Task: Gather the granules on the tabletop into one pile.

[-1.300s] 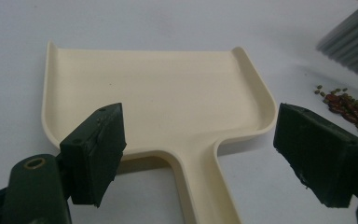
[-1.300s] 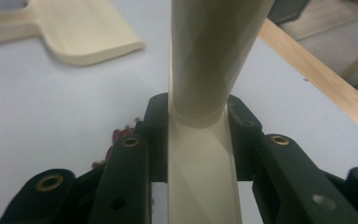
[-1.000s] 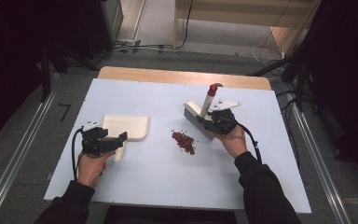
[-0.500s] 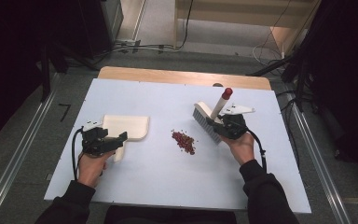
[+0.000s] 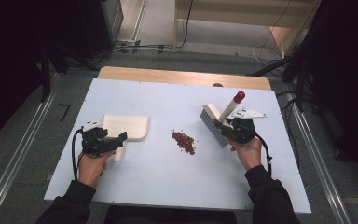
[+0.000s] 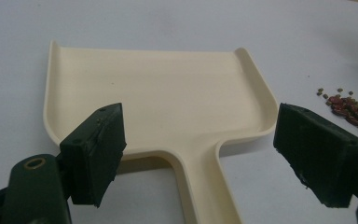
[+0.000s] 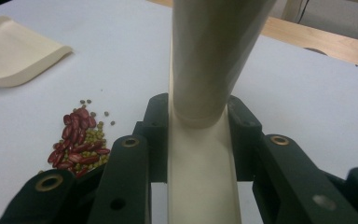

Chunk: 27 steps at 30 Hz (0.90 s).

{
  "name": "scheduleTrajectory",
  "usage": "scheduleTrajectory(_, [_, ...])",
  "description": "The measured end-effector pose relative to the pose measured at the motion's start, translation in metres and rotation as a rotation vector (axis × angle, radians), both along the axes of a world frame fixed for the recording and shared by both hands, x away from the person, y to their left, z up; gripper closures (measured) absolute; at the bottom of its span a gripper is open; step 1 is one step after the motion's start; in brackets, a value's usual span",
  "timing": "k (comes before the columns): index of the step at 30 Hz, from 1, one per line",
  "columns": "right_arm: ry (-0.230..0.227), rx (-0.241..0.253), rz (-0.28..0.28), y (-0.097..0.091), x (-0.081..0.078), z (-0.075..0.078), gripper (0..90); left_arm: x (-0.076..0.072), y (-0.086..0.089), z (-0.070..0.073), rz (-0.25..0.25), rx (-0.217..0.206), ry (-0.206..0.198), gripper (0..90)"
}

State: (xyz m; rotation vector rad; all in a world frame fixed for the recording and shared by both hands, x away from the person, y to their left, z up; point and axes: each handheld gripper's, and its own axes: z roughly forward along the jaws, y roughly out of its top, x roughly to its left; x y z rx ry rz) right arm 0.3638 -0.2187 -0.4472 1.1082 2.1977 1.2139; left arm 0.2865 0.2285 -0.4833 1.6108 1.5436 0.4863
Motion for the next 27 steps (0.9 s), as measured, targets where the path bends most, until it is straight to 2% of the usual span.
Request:
scheduleTrajectory(13, [-0.002,-0.031,-0.013,-0.0012,-0.0014,-0.0012,63.9,-0.0013,0.0009,0.0006,0.006,-0.003,-0.001,17.6])
scheduleTrajectory(27, [-0.005,-0.02,-0.016,-0.0023,-0.002,-0.0013,63.9,-0.0022,0.0017,0.001,0.008,-0.004,-0.001,17.6])
